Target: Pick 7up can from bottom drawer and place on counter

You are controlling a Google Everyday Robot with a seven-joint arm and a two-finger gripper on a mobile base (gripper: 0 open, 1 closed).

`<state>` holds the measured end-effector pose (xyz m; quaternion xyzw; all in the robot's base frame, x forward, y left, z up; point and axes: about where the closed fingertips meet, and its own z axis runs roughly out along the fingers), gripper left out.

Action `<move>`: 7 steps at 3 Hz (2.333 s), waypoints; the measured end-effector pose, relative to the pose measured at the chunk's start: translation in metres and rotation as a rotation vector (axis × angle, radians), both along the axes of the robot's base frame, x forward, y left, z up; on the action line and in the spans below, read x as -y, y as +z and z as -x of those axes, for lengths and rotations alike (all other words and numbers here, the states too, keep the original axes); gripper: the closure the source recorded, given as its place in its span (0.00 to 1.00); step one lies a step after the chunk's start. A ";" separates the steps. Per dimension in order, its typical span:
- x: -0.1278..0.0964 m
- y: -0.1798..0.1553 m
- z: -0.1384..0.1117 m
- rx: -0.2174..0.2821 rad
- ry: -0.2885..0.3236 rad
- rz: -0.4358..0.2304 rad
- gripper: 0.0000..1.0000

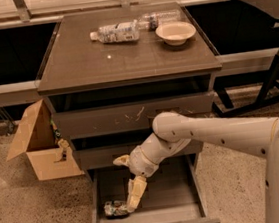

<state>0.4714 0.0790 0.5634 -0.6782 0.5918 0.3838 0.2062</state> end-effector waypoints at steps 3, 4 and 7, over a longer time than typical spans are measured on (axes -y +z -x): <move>-0.040 -0.122 -0.012 -0.051 -0.021 0.019 0.00; -0.047 -0.159 -0.020 -0.074 -0.035 0.033 0.00; -0.054 -0.261 -0.046 -0.039 -0.148 0.082 0.00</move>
Offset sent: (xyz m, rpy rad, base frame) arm 0.0190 0.0345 -0.1243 -0.0350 0.0398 -0.0406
